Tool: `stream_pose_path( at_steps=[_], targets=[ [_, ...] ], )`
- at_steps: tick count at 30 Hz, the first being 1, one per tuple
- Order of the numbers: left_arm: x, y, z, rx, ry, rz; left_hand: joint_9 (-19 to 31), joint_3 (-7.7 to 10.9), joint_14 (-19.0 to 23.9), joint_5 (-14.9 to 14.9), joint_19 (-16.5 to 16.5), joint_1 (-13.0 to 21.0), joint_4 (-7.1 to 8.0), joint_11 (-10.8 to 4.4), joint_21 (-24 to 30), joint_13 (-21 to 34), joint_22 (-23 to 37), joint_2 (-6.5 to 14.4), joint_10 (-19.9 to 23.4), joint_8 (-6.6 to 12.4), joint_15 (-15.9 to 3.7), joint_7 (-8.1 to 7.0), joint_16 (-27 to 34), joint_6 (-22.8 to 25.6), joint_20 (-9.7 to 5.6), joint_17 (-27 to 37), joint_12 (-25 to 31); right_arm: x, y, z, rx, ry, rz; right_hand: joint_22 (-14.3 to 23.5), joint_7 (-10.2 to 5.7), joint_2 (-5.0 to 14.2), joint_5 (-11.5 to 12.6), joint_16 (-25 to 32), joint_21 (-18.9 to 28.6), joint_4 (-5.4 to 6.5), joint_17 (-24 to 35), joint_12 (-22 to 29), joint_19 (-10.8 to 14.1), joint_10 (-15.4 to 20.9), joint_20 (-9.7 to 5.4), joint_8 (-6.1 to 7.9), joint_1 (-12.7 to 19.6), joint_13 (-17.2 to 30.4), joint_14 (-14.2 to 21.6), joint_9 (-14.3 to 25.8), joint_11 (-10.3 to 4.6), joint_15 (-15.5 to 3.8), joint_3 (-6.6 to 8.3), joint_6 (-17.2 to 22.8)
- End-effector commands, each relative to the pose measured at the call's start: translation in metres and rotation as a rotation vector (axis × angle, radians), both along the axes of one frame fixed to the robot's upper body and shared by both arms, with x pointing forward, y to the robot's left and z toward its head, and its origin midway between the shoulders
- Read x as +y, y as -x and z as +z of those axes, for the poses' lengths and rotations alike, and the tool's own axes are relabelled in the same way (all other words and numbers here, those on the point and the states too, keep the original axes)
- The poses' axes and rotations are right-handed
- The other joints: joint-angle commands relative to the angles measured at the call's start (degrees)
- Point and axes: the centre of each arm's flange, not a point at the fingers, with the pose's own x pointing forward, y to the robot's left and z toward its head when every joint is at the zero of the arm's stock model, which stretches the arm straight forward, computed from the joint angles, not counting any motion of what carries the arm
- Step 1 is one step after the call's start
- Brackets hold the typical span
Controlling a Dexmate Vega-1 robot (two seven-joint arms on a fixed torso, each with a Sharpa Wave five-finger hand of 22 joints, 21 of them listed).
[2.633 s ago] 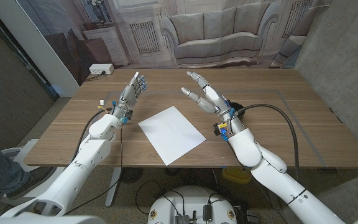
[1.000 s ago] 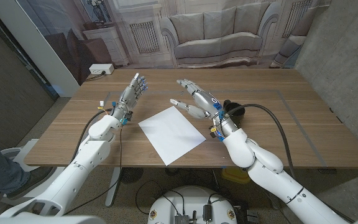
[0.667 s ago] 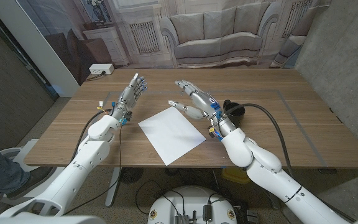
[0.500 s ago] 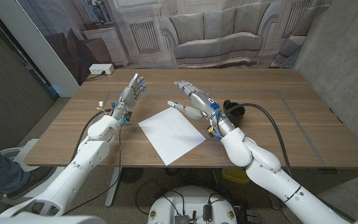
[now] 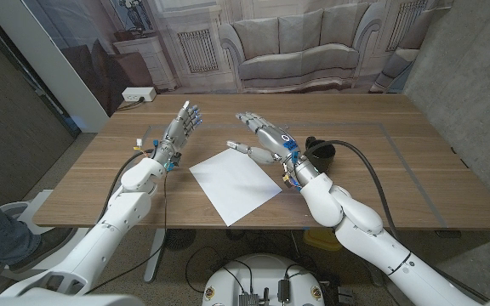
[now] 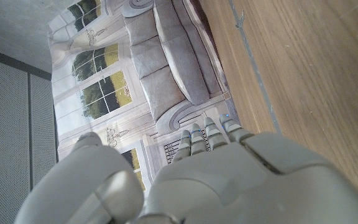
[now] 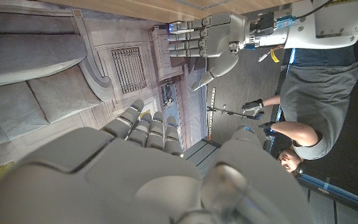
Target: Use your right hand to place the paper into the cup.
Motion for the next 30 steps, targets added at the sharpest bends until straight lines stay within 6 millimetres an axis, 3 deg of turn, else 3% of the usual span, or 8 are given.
stream_pose_path(
  at_steps=[1, 30],
  targets=[
    [-0.002, 0.0, -0.005, 0.007, -0.004, -0.006, 0.11, -0.52, 0.2, 0.08, -0.31, 0.49, 0.16, -0.16, 0.2, 0.12, 0.21, 0.04, -0.08, 0.48, 0.21, 0.44, -0.08, 0.06, -4.36, 0.26, 0.0, 0.006, -0.002, -0.001, 0.009, 0.047, -0.019, 0.2, -0.24, 0.0, -0.04, 0.08, -0.13, -0.2, 0.31, -0.25, 0.57, 0.33, -2.05, 0.08, 0.47, 0.1, 0.28, 0.08, -0.18, 0.19, 0.16, 0.27],
    [-0.008, 0.001, -0.01, 0.008, -0.001, 0.001, 0.11, -0.78, 0.16, 0.03, -0.35, 0.6, 0.14, -0.14, 0.19, 0.11, 0.21, 0.18, -0.13, 0.48, 0.22, 0.38, -0.09, 0.06, -4.32, 0.26, -0.02, 0.013, -0.004, -0.015, -0.05, 0.164, -0.102, 0.21, -0.16, 0.2, -0.06, 0.1, -0.18, -0.48, 0.32, -0.25, 0.53, 0.48, -2.0, 0.07, 0.74, 0.11, 0.44, 0.09, -0.28, 0.07, 0.19, 0.27]
  ],
)
